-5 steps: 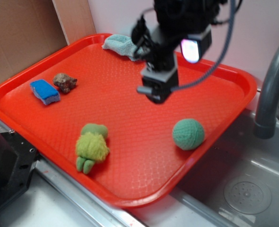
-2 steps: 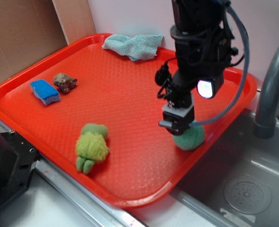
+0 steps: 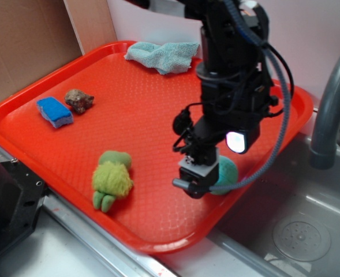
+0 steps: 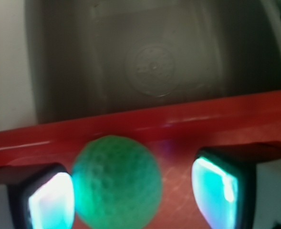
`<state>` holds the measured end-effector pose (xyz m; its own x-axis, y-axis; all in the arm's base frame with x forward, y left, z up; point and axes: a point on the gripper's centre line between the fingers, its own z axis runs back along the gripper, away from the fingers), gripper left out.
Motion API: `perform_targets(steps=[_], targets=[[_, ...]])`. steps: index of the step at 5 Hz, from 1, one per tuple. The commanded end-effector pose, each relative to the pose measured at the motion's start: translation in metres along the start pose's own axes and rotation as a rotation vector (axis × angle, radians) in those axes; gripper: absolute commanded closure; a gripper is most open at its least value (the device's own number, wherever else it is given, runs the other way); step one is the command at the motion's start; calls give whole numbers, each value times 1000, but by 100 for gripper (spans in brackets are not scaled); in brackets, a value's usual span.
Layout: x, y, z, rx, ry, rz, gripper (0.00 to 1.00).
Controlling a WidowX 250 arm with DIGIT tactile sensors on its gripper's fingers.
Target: Grab the green ball.
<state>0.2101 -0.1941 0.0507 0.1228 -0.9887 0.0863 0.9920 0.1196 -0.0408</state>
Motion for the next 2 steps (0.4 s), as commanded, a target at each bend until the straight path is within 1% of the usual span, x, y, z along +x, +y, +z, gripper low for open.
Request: perform_targets(steps=[1,2], targets=[[7,-17,15,39,-25,-19,0],[14,-41,0,27,19,-47,0]])
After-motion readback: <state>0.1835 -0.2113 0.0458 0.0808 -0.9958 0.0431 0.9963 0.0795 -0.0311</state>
